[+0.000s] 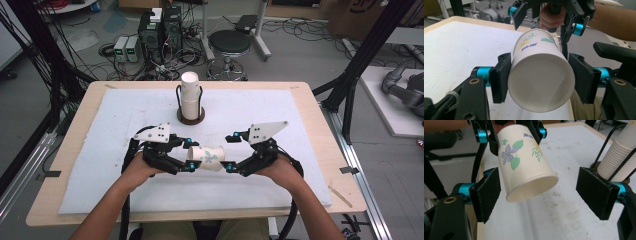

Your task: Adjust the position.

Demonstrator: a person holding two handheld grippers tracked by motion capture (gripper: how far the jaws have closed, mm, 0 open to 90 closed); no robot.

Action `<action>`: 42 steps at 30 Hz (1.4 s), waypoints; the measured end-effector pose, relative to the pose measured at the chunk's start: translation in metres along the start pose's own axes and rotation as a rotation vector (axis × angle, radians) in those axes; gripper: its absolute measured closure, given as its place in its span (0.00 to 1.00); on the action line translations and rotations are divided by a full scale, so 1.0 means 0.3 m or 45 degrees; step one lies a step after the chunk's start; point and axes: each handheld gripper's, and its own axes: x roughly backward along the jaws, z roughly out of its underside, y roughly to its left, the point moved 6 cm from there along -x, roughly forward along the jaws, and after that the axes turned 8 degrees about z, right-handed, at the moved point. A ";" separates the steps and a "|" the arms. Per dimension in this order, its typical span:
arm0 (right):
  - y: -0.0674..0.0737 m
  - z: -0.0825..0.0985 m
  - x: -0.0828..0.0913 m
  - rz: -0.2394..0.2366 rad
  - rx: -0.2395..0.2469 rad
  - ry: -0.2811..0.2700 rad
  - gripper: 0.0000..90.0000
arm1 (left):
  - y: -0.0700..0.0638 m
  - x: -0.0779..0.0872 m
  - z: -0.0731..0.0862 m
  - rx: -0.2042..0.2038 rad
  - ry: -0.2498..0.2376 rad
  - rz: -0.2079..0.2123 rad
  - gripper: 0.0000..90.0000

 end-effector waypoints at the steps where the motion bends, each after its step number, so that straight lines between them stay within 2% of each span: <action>1: 0.003 0.003 0.002 -0.003 -0.012 -0.021 0.23 | 0.000 0.001 0.001 -0.002 -0.004 0.000 0.41; 7: 0.019 0.031 0.004 -0.016 -0.065 -0.120 0.23 | -0.002 0.009 0.014 -0.006 -0.039 -0.009 0.41; 15: 0.036 0.078 -0.024 -0.044 -0.115 -0.183 0.23 | -0.010 0.011 0.025 -0.023 -0.064 0.006 0.42; 19: 0.046 0.094 -0.044 -0.068 -0.112 -0.177 0.23 | -0.018 0.014 0.024 -0.034 -0.077 0.022 0.42; 24: 0.053 0.096 -0.049 -0.117 -0.138 -0.174 0.23 | -0.029 0.016 0.022 -0.053 -0.094 0.050 0.42; 31: 0.063 0.088 -0.060 -0.164 -0.121 -0.195 0.23 | -0.038 0.011 0.020 -0.067 -0.106 0.086 0.42; 36: 0.071 0.088 -0.066 -0.225 -0.129 -0.192 0.25 | -0.046 -0.001 0.014 -0.081 -0.121 0.122 0.42; 37: 0.071 0.087 -0.067 -0.228 -0.121 -0.201 0.29 | -0.046 -0.004 0.013 -0.084 -0.122 0.127 0.42; 39: 0.071 0.085 -0.065 -0.241 -0.123 -0.219 0.30 | -0.047 -0.004 0.012 -0.090 -0.132 0.134 0.41; 42: 0.069 0.083 -0.063 -0.276 -0.166 -0.261 0.31 | -0.046 -0.001 0.012 -0.084 -0.153 0.139 0.41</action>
